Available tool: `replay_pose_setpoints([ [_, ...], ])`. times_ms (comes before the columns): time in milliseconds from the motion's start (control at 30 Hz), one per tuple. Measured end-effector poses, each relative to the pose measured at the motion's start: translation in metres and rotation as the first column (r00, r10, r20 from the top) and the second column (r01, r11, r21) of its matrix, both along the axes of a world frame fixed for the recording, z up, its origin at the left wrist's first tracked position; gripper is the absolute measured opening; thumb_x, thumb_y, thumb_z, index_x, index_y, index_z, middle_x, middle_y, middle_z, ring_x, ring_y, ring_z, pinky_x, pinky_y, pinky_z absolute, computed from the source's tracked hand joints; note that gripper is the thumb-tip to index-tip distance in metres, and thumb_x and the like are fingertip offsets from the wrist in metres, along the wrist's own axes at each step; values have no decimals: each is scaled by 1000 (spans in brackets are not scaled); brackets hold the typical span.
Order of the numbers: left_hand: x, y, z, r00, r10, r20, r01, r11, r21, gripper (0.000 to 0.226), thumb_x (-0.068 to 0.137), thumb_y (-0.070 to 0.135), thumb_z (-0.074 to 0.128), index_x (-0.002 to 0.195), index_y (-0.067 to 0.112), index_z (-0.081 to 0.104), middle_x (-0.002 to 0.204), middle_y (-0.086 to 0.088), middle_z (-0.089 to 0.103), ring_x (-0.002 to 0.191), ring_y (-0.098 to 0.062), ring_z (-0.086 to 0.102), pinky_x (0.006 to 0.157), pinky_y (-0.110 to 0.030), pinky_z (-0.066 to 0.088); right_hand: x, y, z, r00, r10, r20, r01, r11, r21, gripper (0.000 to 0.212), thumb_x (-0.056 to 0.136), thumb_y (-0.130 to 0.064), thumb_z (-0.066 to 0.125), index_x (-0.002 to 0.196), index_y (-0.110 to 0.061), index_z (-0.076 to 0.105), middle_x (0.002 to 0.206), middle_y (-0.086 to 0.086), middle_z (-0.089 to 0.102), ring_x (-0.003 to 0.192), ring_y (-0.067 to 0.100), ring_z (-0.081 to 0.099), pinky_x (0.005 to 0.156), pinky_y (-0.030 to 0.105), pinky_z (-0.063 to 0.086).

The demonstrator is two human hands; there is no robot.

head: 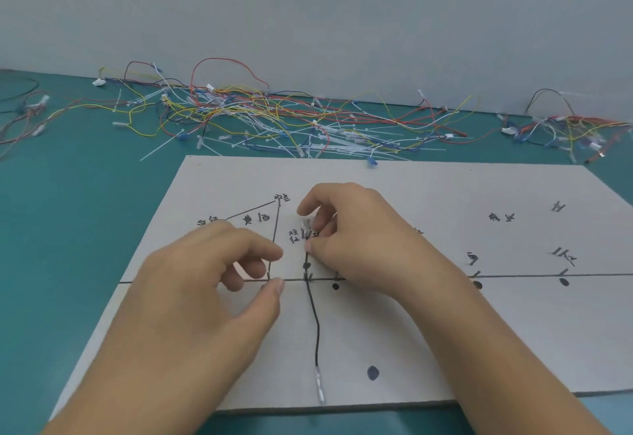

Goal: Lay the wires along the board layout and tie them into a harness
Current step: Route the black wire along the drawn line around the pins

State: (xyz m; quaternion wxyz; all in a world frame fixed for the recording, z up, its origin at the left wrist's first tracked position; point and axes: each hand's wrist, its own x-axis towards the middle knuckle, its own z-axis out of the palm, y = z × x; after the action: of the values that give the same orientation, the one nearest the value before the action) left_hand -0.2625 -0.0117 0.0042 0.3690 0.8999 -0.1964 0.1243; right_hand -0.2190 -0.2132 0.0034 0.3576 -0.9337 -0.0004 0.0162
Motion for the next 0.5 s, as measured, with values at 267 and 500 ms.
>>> replay_pose_setpoints([
  [267,10,-19,-18,997,63,-44,-56,986,159,22,83,18,79,77,35,67,73,19,61,73,-3,59,78,-41,39,-1,-4,0,999,-26,21,26,999,30,36,76,-18,75,103,-38,61,83,-13,63,69,1,61,56,17,44],
  [500,15,-17,-23,998,62,-26,-61,998,29,25,80,8,77,72,31,72,68,21,64,68,1,60,75,-55,51,-10,-6,13,992,97,-82,-96,995,18,55,72,-19,79,110,-51,53,98,-15,60,74,9,68,62,30,61],
])
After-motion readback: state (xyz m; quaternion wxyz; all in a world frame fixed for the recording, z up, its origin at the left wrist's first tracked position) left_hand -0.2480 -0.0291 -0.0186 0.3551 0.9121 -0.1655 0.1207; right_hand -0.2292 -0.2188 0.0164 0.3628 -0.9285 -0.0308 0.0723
